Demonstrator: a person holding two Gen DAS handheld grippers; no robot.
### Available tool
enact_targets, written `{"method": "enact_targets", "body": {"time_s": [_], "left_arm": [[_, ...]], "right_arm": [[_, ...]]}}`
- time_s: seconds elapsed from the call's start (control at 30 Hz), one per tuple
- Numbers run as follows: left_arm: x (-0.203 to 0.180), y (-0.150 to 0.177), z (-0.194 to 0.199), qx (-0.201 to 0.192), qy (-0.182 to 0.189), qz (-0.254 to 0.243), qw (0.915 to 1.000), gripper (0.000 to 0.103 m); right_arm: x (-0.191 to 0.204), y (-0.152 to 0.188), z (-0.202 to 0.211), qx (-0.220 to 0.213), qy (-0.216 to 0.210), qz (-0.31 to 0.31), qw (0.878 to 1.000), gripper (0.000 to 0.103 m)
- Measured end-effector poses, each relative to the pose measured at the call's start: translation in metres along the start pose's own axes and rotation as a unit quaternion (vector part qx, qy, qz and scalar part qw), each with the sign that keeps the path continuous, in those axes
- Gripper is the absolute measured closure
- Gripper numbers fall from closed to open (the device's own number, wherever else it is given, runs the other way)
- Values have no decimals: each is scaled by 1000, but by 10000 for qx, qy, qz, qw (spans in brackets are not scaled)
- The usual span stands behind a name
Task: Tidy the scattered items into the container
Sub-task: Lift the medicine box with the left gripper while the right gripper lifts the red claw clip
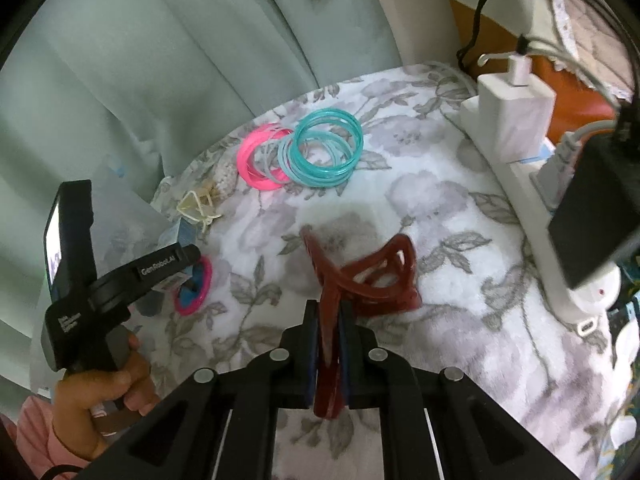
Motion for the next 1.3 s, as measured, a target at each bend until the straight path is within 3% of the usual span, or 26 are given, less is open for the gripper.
{"method": "enact_targets", "body": {"time_s": [0.3,0.87,1.3], "left_arm": [[0,-2,49,-234,129,-138,9995,55],[7,-20,165,-1035,685,-66,9922,55],[50,-35,227,-1668,826,104,9825,55]], "right_arm": [[12,7,44,-181,-312,-123,9993,93],[64,-5,163,-1386,-553,200,9886,93],[116,-11,224,-1964,-506,639,9771,93]]}}
Point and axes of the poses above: each gripper's, at about its wrist camera, not at the fingertips, and z roughly against the way its jaws point, x to its left, y to its underside, the point moved 8 cm from there along -z, roughly the way its jaws point, and after that the axes turned 7 degrees about y, right-handed, at the moved point
